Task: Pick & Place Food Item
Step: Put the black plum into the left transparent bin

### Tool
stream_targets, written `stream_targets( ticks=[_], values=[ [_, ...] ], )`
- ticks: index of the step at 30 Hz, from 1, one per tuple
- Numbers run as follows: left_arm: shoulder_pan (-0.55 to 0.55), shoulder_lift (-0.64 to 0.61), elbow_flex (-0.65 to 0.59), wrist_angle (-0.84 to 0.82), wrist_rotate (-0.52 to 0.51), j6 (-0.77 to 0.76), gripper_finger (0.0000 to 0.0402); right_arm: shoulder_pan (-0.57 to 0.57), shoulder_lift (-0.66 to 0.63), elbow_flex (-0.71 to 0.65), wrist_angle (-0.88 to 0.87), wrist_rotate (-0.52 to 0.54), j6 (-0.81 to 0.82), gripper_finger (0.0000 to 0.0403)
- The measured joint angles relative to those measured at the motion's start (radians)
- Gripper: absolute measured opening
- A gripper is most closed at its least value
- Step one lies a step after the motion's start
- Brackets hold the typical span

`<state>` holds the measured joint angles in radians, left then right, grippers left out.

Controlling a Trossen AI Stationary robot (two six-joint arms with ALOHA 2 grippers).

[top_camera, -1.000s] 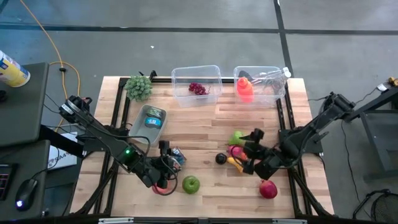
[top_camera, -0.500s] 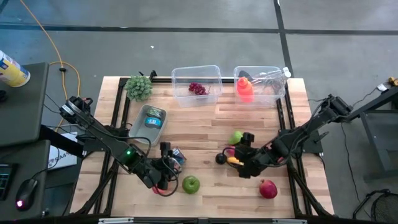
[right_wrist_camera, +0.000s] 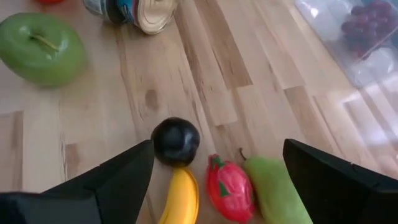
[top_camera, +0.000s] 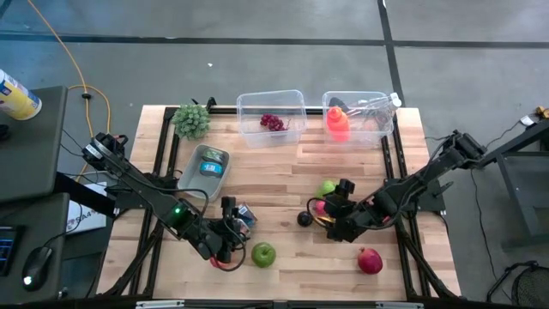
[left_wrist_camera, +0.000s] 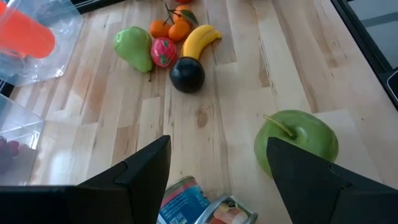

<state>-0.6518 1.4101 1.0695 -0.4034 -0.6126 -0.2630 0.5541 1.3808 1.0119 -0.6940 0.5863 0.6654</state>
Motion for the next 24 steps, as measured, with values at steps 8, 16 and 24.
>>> stream_targets(
  ticks=[8, 16, 24],
  values=[
    [0.000, 0.000, 0.000, 0.000, 0.001, -0.022, 0.0255, 0.000, 0.000, 0.000, -0.009, -0.001, 0.049, 0.0344],
    [0.000, 0.000, 0.000, 0.000, 0.000, -0.023, 0.0255, 0.000, 0.000, 0.000, 0.020, -0.001, 0.018, 0.0344],
    [0.000, 0.000, 0.000, 0.000, 0.000, -0.032, 0.0255, 0.000, 0.022, 0.001, 0.017, -0.016, 0.022, 0.0344]
  ],
)
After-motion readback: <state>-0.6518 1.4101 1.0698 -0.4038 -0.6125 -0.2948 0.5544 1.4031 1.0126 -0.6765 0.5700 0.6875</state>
